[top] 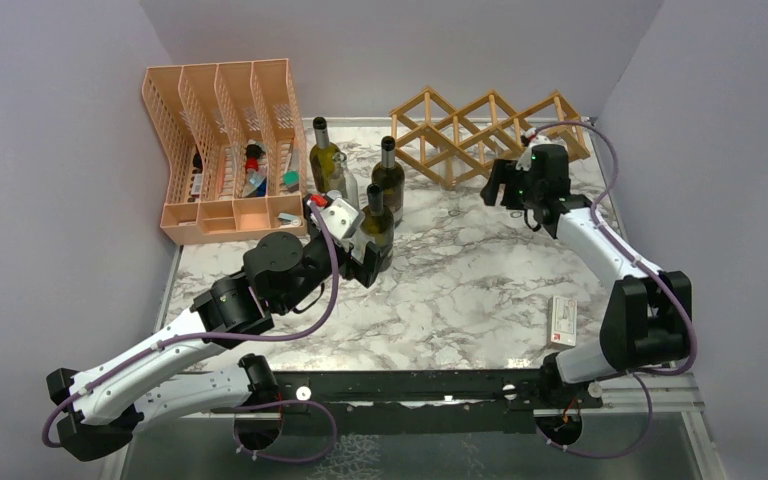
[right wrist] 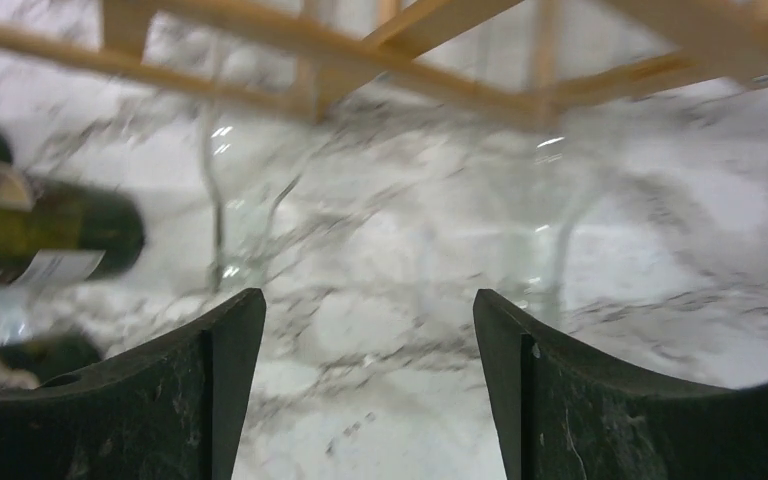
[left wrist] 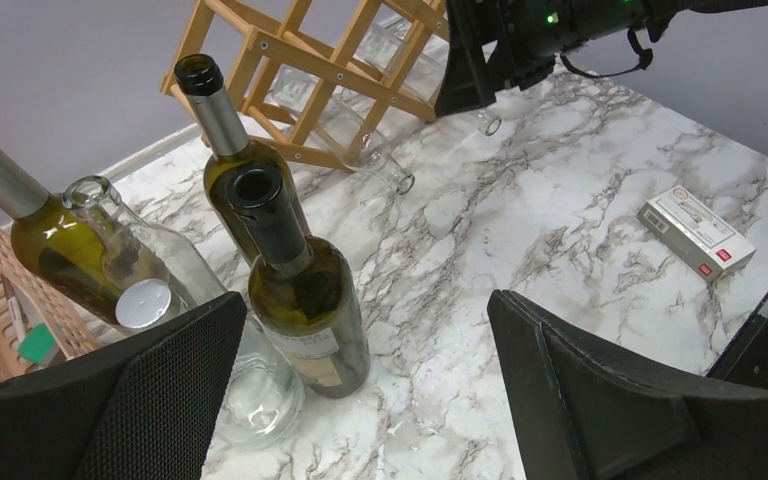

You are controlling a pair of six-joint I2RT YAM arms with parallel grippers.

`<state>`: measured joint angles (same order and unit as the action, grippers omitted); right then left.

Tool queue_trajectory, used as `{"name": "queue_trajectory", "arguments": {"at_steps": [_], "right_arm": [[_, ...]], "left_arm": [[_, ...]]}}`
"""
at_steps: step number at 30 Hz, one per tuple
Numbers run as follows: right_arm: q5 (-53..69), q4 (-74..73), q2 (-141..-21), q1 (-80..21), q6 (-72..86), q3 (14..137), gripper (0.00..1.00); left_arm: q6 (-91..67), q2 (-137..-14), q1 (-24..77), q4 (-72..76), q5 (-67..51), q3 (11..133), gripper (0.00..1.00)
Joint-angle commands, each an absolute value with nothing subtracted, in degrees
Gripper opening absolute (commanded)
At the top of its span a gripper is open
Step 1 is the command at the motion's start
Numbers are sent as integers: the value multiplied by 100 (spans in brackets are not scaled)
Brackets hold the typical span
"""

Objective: Put the wine bottle on the wine rack

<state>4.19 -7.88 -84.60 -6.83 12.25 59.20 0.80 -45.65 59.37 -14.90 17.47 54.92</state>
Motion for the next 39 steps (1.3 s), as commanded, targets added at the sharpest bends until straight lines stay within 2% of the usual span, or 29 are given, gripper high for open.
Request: {"name": "queue_trajectory", "arguments": {"at_steps": [1, 5, 10, 14, 28, 39], "right_arm": [[1057, -1511, -8108, -1168, 1154, 5948, 77], [1150, -1391, -8161, -1525, 1335, 5727, 67], [919, -1369, -8739, -1857, 1385, 5837, 43], [755, -1319, -9172, -2007, 1408, 5991, 33], [35, -916, -10122, -2091, 1454, 6710, 25], [-429, -926, -9788, -2087, 1809, 6402, 27]], "left_arm": [[-35, -4494, 5950, -1310, 1948, 5503, 99], [-29, -4497, 5949, -1223, 1958, 5456, 99], [-27, -4540, 5946, -1269, 1984, 5493, 99], [-17, -4537, 5950, -1271, 2025, 5503, 99], [26, -4645, 5950, -1268, 2107, 5563, 99], [42, -4649, 5950, -1276, 2109, 5584, 99]]}}
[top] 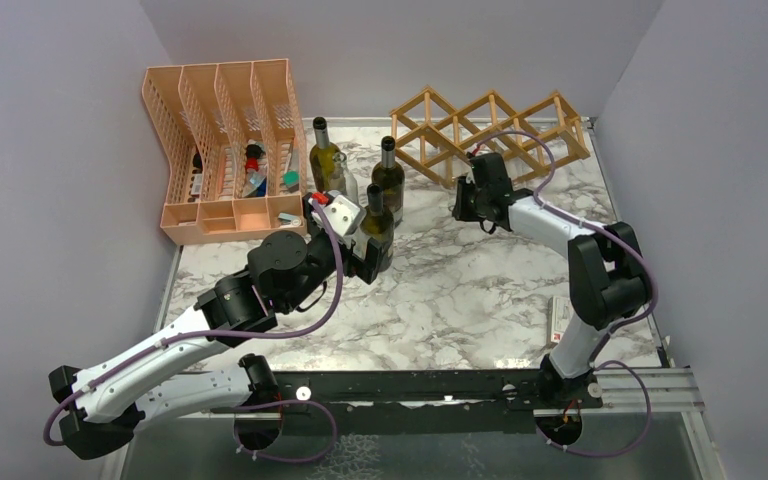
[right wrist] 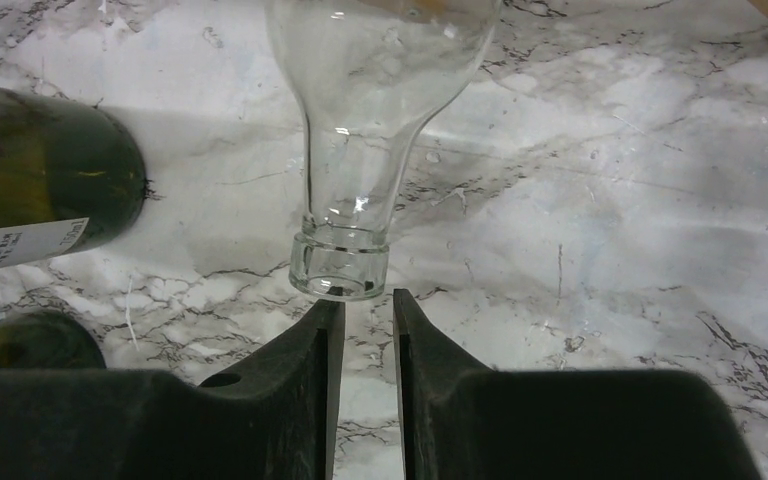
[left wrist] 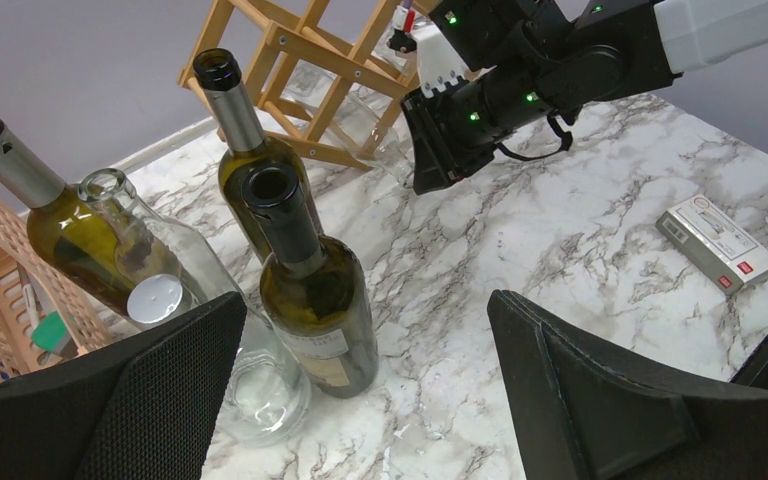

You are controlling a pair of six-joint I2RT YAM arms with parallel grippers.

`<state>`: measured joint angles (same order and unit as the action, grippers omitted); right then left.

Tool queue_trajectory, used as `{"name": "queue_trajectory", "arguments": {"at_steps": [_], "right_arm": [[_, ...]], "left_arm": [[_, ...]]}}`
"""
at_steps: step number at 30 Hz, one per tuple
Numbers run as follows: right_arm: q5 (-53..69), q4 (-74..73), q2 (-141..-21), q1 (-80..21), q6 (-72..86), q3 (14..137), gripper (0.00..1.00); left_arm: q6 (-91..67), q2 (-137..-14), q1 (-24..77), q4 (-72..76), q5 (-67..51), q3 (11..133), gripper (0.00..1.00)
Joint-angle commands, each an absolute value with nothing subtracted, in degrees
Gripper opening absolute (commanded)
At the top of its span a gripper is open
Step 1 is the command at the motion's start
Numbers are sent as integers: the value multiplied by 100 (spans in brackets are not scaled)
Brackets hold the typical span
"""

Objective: Put the wine bottle on the wine rack

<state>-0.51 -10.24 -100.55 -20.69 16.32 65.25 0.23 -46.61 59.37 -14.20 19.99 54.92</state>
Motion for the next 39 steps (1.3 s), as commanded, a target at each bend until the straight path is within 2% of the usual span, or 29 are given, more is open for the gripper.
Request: {"name": "queue_trajectory", "arguments": {"at_steps": [1, 15, 26, 39], "right_arm": [[-507, -990, -9738, -2082, 1819, 6360, 27], [-1961, -1683, -8896, -1598, 2443, 5390, 30], [-1761, -1497, -9109, -840, 2076, 5673, 24], [-1564, -1269, -9421, -756, 2108, 6014, 25]], "left_arm": [[37, -4649, 5949, -1279, 2109, 5581, 99], [-26, -4562, 5950, -1356, 2099, 5563, 99], [-44, -4595, 5950, -1370, 2098, 5587, 99], [-44, -4697, 5944, -1362, 2153, 5652, 99]]}}
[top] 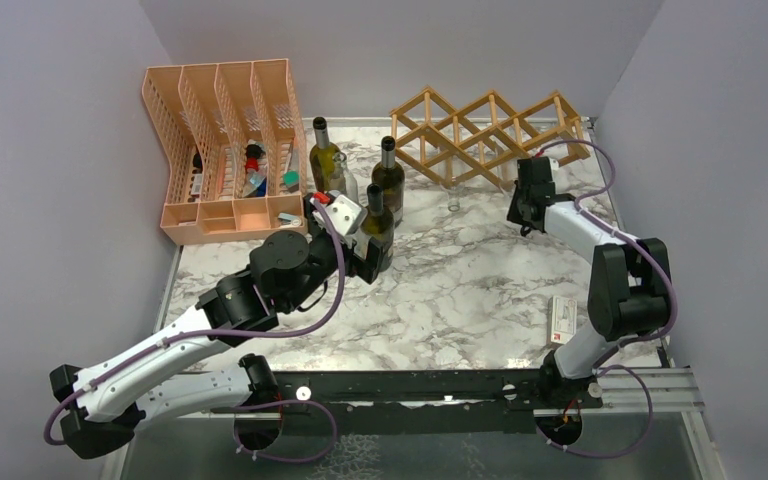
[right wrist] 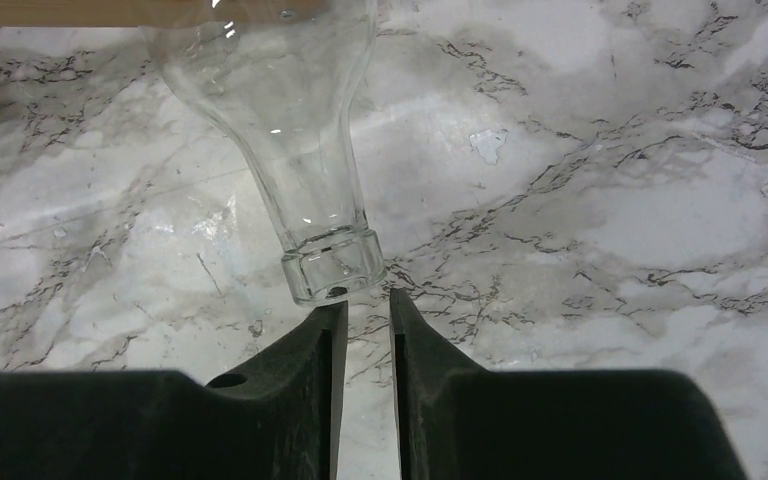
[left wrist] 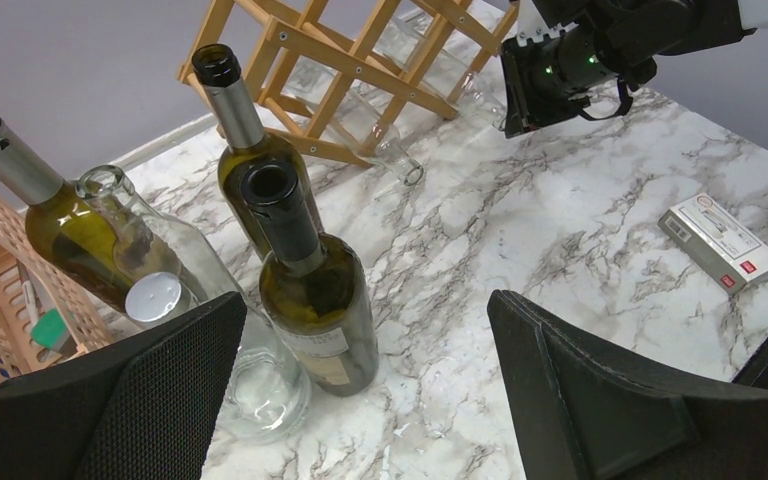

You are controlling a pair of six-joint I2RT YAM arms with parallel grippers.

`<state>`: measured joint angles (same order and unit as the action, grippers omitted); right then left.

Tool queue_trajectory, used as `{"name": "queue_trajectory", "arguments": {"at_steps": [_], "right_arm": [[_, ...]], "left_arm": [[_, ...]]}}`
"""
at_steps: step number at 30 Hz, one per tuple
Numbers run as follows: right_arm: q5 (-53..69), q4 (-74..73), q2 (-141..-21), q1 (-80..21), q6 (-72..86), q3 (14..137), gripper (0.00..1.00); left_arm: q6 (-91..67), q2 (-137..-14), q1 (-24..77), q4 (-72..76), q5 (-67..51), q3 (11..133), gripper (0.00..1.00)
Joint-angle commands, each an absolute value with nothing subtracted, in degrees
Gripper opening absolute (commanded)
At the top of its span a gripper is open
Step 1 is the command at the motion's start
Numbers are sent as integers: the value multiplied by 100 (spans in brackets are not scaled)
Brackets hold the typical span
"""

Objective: Put the wine bottle on the wine rack

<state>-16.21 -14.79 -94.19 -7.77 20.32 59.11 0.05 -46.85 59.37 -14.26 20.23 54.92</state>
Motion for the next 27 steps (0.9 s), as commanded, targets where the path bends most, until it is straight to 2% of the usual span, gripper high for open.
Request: {"name": "queue_trajectory", "arguments": {"at_steps": [1, 6, 12, 16, 27], "right_arm": [[-1518, -1275, -9360, -751, 2116, 5977, 26], [-996, -1796, -8983, -765, 2100, 5918, 31], [304, -1912, -7962, -781, 1762, 5582, 42], [1271, -1955, -7310, -1002, 1534, 5618, 43], [1513, -1727, -7067, -3322, 1019, 6599, 61]], "left_arm": [[-46, -4701, 5947, -1362, 2146, 5656, 99], [-27, -4745, 5950, -1369, 2280, 5695, 99], [-79, -4813, 5948, -1338, 2846, 5826, 99], [-248, -4873, 5950, -1254, 3387, 5946, 99], [-448, -4904, 5950, -1162, 4616, 6251, 99]]}}
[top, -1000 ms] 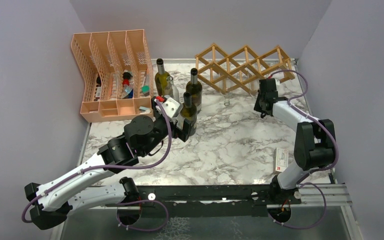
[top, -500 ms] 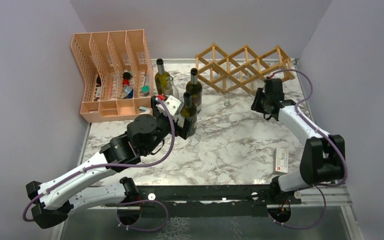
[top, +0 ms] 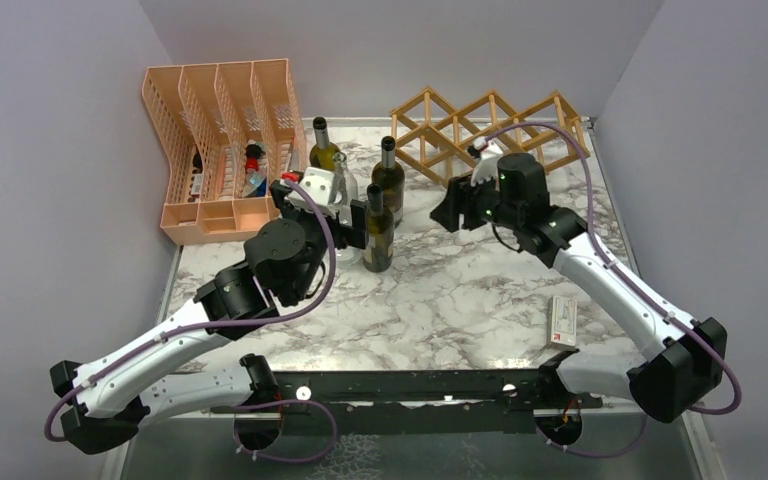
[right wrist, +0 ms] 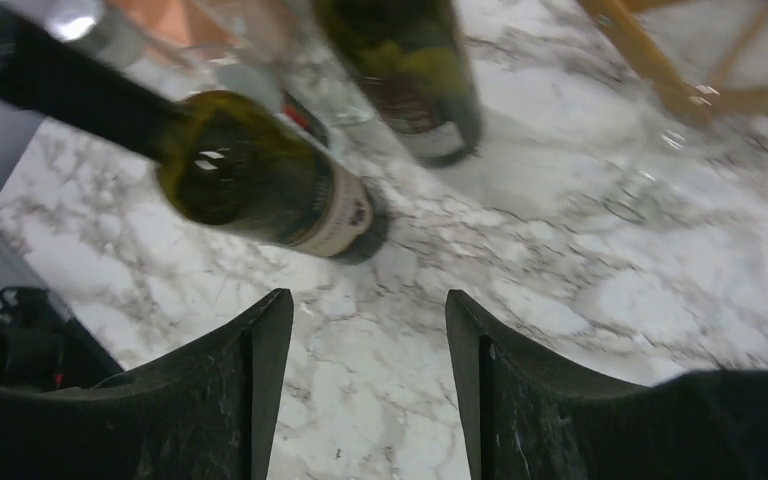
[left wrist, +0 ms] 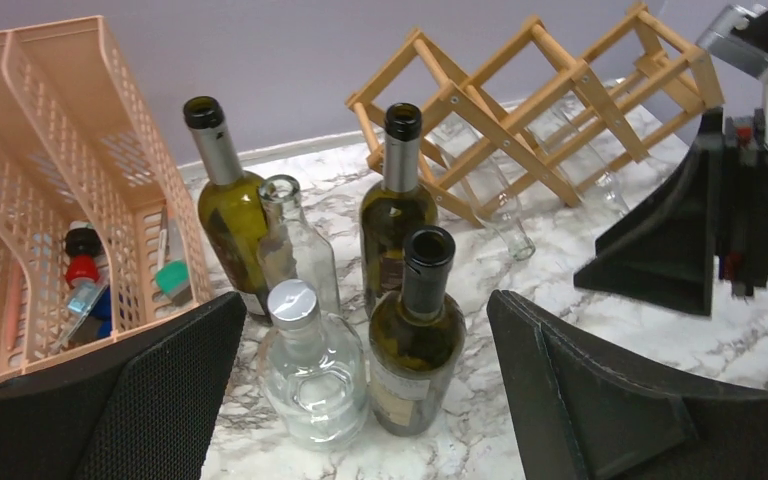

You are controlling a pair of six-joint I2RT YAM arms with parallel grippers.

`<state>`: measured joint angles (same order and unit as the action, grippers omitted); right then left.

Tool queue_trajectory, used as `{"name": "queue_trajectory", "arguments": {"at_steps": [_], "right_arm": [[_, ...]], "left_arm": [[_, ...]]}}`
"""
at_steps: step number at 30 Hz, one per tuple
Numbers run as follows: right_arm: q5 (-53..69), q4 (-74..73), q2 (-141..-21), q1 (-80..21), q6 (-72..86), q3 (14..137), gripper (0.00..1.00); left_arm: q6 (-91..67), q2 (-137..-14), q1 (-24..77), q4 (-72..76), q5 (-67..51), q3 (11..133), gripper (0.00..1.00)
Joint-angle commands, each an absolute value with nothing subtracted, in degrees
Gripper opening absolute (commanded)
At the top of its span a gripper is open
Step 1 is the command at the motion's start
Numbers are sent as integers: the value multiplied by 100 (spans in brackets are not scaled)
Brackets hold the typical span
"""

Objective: Put the wine bottle on the wine rack

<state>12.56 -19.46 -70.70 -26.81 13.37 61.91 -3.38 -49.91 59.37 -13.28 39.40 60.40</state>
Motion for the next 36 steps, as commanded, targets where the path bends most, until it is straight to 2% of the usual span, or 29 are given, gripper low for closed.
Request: {"name": "queue_trajectory", "arguments": {"at_steps": [1, 9, 19, 24, 29, 32, 36], "right_arm": [[1455, -1658, -7124, -3518, 965, 6688, 62], [736, -1471, -8068, -4506, 584, 7547, 66], [341, -1152, -9115, -4784, 270, 8327, 65], [141, -973, -9279, -4842, 5, 8391, 53], [-105, -1008, -9150, -4869, -137, 8311, 29], [-255, -1025, -8851, -4873, -131, 8181, 19], [-323, -1141, -8200, -4878, -38, 7967, 13]], "left_arm": [[-448, -4856, 5950, -1142, 4683, 6249, 99], [-399, -4290, 5947, -859, 4786, 5897, 99], [-647, -4082, 5949, -944, 4793, 5619, 99], [-775, -4092, 5950, -1039, 4726, 5502, 99], [-910, -4110, 5950, -1072, 4676, 5270, 99], [-1042, -4143, 5950, -1117, 4569, 5094, 99], [-659, -4145, 5950, -644, 3500, 4537, 99]]}}
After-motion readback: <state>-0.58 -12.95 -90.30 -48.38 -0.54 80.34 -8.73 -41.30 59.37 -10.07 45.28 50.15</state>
